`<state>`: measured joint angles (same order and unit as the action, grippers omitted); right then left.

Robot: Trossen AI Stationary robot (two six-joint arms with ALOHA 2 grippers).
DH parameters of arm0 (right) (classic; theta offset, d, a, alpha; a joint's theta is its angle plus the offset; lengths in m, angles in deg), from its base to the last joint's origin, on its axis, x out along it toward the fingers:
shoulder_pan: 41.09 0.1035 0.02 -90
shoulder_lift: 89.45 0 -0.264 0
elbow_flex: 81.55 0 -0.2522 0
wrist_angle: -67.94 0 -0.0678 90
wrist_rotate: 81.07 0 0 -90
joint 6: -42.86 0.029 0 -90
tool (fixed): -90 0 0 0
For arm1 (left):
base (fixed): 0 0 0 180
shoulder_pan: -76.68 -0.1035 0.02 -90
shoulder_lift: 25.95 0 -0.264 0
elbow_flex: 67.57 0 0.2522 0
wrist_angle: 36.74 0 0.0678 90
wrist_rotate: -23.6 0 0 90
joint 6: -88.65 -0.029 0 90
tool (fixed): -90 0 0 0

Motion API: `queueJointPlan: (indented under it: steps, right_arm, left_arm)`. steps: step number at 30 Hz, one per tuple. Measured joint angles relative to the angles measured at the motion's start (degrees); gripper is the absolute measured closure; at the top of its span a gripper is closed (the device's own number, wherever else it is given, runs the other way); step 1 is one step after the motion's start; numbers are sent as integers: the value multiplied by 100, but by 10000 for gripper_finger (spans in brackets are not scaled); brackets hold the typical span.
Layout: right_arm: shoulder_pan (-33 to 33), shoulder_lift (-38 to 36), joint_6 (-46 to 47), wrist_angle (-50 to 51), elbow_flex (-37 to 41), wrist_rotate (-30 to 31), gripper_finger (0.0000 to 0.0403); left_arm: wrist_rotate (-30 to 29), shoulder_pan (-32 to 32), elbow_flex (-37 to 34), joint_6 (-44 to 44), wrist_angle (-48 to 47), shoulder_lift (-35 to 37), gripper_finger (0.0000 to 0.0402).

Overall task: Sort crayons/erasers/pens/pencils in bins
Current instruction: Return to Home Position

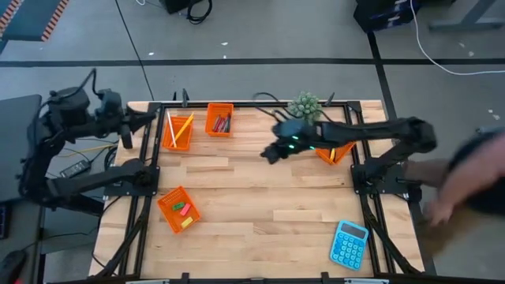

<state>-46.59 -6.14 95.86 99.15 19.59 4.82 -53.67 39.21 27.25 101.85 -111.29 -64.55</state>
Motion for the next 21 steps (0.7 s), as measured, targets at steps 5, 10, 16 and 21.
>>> queueJointPlan:
  steps: [5, 10, 16, 21]
  right_arm:
    - [131, -1328, 629, -1474, 1929, 524, 398]
    - [451, -2629, 1206, -2554, 3394, 1164, 398]
    - [1080, -3942, 1688, -2554, 4332, 2256, 398]
    - [1637, -4710, 1720, -2509, 4708, 3037, 398]
  left_arm:
    - [5, 0, -916, 747, 813, 631, 395]
    - [62, 9, -2091, 1608, 2154, 1319, 395]
    - [63, 9, -3216, 2297, 2359, 2125, 397]
    - [60, 9, -3952, 2935, 2520, 2924, 393]
